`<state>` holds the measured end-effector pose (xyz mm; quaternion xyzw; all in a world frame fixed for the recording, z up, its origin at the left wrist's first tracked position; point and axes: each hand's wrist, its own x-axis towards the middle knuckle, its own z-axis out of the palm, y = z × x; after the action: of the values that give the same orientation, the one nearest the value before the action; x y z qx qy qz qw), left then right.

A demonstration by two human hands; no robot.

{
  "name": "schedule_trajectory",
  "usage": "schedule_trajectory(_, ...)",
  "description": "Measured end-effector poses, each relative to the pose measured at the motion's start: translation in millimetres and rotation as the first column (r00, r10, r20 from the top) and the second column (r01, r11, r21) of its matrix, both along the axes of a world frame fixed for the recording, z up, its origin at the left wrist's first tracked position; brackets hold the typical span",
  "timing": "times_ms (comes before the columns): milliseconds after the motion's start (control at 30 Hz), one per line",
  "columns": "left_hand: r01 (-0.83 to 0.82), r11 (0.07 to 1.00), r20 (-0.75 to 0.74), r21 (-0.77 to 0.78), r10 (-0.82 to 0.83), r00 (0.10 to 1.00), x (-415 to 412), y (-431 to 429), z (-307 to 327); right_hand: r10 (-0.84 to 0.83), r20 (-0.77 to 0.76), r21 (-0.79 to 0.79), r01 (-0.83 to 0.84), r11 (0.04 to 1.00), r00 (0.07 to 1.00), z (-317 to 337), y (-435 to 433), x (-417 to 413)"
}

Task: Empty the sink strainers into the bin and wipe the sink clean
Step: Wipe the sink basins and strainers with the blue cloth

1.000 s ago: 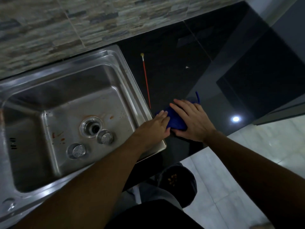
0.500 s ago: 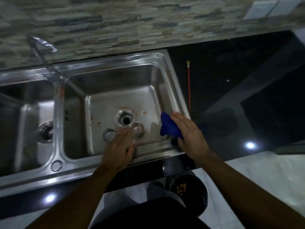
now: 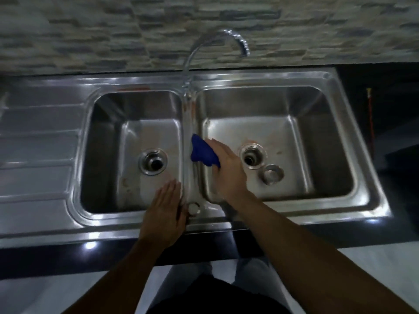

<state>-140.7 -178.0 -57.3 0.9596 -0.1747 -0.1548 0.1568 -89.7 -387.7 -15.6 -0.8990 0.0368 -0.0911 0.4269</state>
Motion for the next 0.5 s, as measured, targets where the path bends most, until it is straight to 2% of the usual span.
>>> schedule_trajectory(133,0.022,1.000,-0.015,0.021,-0.022,1.000,3,7,-10,0.136,-0.149,-0.020,-0.141,0.990,0.979,-29,59,-5)
schedule_trajectory(300,0.057,0.998,-0.094,-0.003,-0.057,0.994,7,5,-17,0.161,-0.173,-0.133,-0.185,0.974,0.972,-57,65,-8)
schedule_trajectory(500,0.053,0.998,-0.105,-0.013,-0.054,0.993,8,3,-20,0.150,-0.203,-0.233,-0.196,0.953,0.968,-58,46,103)
